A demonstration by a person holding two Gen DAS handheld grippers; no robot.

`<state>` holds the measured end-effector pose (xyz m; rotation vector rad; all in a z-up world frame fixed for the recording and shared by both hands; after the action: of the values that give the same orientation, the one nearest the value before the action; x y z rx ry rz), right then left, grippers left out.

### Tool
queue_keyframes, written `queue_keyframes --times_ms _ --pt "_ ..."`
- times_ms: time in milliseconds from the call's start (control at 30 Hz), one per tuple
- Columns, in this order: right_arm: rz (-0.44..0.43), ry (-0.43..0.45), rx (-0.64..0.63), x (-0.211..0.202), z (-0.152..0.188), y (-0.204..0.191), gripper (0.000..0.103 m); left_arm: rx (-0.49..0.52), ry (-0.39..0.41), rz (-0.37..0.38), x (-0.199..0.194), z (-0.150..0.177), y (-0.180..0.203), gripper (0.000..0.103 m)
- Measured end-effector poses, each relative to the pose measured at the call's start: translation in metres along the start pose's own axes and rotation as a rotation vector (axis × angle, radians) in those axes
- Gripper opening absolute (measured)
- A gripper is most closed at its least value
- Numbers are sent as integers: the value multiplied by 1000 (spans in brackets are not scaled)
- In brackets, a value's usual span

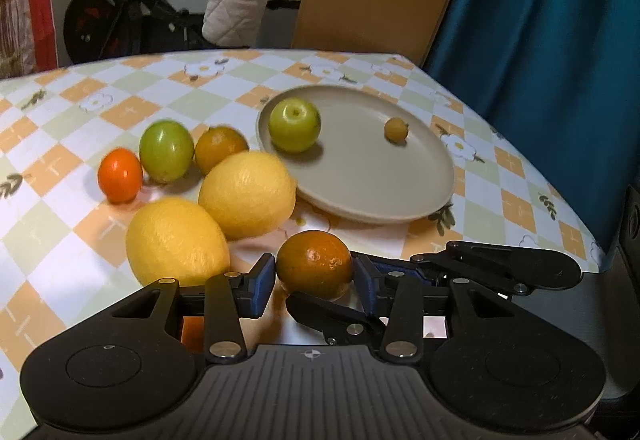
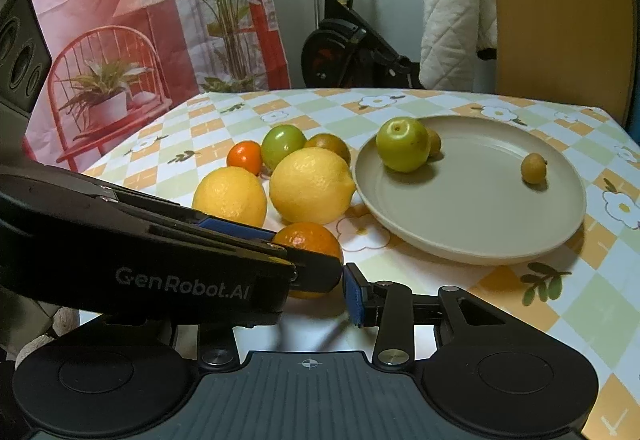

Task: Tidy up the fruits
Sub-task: 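Close the left gripper on the dark orange, then carry the dark orange onto the beige plate and open the left gripper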

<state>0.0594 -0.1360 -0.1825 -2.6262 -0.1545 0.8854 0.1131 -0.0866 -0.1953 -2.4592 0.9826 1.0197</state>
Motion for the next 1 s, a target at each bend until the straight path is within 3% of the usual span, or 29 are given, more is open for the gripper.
queue_keyframes --times_ms 233,500,1000 --pt "-1 87 -14 -14 -25 3 36 34 55 -14 -6 -30 6 45" --pt "33 112 -7 -6 -59 25 36 99 49 -16 15 -65 12 45" --pt "41 38 35 39 -74 54 36 93 -42 -31 58 -75 -4 45"
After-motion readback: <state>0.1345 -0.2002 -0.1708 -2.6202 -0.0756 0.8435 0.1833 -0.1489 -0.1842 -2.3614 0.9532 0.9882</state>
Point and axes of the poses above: each gripper's, at about its wrist camera, not at the fingertips, and x roughly the way its jaws point, y to its right, z to its underside, the point moved 8 cm from there along x, roughly the way its jaws point, and after that the axes turned 15 degrees about x, right-handed, at the moved point
